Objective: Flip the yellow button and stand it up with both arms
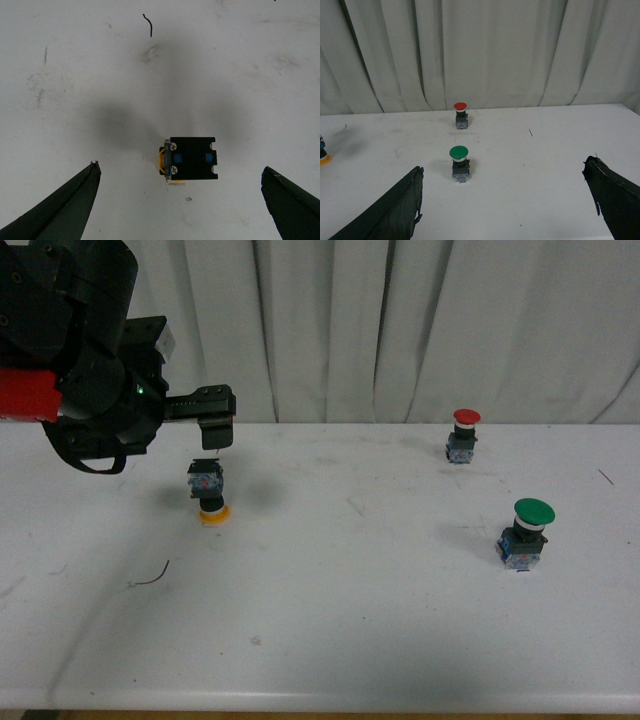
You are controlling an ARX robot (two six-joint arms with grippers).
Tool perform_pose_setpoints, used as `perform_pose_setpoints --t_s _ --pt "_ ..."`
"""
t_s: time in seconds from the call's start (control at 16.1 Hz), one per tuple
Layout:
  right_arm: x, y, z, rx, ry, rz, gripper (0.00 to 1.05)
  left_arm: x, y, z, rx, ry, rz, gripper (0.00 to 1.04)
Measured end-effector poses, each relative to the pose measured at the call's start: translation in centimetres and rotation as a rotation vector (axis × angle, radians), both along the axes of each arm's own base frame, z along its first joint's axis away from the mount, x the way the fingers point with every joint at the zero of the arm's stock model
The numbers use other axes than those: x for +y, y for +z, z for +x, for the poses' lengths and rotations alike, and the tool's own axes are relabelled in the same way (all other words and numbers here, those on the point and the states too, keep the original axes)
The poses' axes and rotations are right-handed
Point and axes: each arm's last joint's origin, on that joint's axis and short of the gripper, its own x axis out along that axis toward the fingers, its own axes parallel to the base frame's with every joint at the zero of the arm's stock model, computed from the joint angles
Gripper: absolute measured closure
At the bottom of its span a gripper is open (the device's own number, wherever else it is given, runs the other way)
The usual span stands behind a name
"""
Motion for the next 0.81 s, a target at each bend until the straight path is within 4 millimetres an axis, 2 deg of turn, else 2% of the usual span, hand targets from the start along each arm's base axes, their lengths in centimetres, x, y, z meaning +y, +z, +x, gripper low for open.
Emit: perform_pose_setpoints --t_s 0.44,0.81 --pt "0.0 0.0 0.0 0.0 0.0 0.0 0.06 -0.3 -2.1 1.8 0.01 -0.007 0.074 0.07" --pt "0.0 0.0 0.0 0.0 0.0 0.0 0.06 -1.6 -4.1 2.6 0.046 -0.038 0.11 0.07"
